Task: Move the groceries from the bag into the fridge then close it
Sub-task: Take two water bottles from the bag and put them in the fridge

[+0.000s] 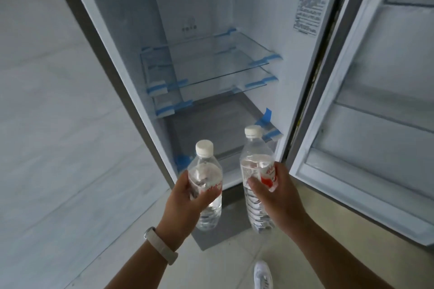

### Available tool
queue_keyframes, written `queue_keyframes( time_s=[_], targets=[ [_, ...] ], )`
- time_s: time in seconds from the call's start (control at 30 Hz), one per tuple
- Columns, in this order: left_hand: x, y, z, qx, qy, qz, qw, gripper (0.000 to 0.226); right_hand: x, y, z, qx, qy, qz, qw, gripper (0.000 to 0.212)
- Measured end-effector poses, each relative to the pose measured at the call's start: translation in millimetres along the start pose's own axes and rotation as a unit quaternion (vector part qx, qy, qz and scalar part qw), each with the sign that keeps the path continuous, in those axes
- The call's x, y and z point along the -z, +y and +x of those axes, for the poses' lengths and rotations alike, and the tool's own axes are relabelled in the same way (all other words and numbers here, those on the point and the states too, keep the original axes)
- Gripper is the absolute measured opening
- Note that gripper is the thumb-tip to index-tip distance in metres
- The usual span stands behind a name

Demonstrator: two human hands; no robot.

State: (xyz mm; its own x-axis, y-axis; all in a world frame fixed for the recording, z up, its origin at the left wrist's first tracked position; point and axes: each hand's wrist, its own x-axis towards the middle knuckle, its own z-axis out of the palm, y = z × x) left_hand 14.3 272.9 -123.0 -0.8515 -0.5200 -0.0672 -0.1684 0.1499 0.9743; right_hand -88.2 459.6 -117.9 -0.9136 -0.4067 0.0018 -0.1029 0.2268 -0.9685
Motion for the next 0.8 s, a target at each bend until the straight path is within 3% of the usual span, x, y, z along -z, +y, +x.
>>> queue_keyframes(
  time_s=[0.5,0.8],
  targets=[
    [-62.7,23.6,103.8,0.039,0.053,0.008,0.998,0.054,38.3,18.7,139.0,0.015,-0.079,0.024,0.996,0.031],
    [-47.1,10.6,142.2,0.062,0.08,-0.04,0.994,0.066,15.2,19.3,181.9,0.034,-0.121,0.007,0.992,0.04]
  ],
)
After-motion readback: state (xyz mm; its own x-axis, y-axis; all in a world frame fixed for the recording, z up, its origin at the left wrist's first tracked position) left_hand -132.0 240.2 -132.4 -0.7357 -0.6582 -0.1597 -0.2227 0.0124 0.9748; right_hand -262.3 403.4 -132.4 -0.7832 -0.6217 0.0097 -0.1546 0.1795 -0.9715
